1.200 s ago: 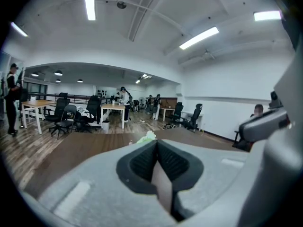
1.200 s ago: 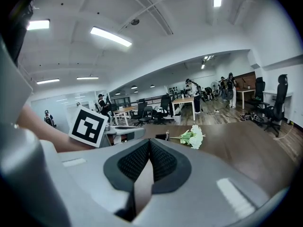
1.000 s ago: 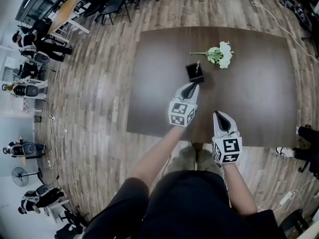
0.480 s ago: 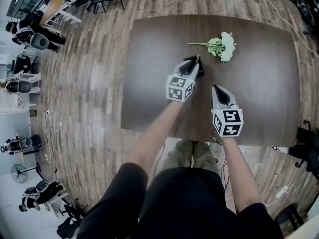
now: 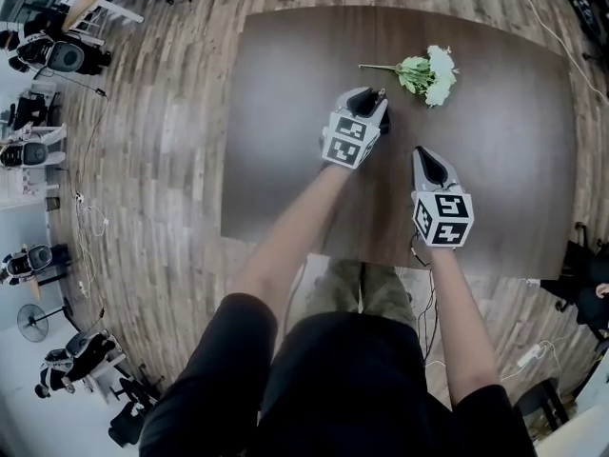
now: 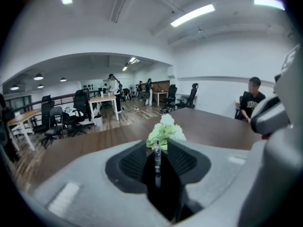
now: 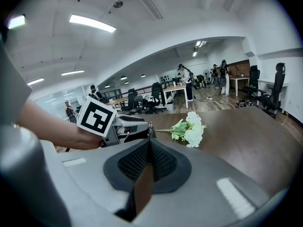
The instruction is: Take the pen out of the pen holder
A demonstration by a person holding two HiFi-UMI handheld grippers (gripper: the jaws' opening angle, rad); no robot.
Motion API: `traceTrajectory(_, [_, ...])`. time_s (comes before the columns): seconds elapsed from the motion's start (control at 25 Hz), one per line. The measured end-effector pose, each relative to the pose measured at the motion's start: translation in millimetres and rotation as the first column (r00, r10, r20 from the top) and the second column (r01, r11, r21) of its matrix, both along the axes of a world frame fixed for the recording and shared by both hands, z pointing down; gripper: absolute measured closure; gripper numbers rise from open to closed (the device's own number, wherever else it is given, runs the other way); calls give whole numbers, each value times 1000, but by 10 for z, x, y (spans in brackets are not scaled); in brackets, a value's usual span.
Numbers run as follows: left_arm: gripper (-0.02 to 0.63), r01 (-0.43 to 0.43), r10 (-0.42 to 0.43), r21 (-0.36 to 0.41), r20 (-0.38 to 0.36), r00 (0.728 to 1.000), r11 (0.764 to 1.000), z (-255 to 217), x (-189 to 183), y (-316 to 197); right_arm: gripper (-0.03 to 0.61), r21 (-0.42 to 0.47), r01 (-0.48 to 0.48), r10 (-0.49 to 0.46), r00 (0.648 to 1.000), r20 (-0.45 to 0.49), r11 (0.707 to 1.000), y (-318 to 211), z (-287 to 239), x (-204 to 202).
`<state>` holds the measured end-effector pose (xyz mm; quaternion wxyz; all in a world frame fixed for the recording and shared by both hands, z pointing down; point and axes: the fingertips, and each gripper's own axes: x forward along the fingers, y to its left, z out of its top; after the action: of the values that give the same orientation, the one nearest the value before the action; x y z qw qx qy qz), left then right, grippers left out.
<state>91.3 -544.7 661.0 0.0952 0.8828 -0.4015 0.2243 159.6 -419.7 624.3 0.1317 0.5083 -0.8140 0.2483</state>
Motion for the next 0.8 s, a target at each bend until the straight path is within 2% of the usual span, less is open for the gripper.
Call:
traceTrajectory(0.16, [474, -31, 29, 34, 71, 997, 999, -21, 28, -47, 575, -12, -2, 2, 1000, -1, 1000, 39, 81, -13])
traceTrajectory(0.36, [471, -57, 57, -3, 112, 992, 998, 98, 88, -69, 575, -33, -12, 12, 1000, -2, 999, 125, 145, -27])
traceTrajectory(0.52, [476, -52, 52, -3, 148, 988, 999, 149, 91, -62, 575, -49, -33, 32, 999, -36, 998, 192, 240, 47])
traceTrajectory(0.6, [491, -58, 57, 1, 174, 983, 998, 168, 102, -51, 575, -54, -43, 41, 998, -43, 998, 218, 269, 99])
traceTrajectory(0.68, [545, -69, 66, 10, 210, 975, 998, 187, 97, -25, 575, -58, -54, 51, 998, -42, 997, 251, 267, 145])
traceTrajectory(0.8, [591, -72, 65, 19, 251, 966, 997, 223, 62, -3, 575, -70, -88, 87, 996, -16, 994, 302, 256, 237])
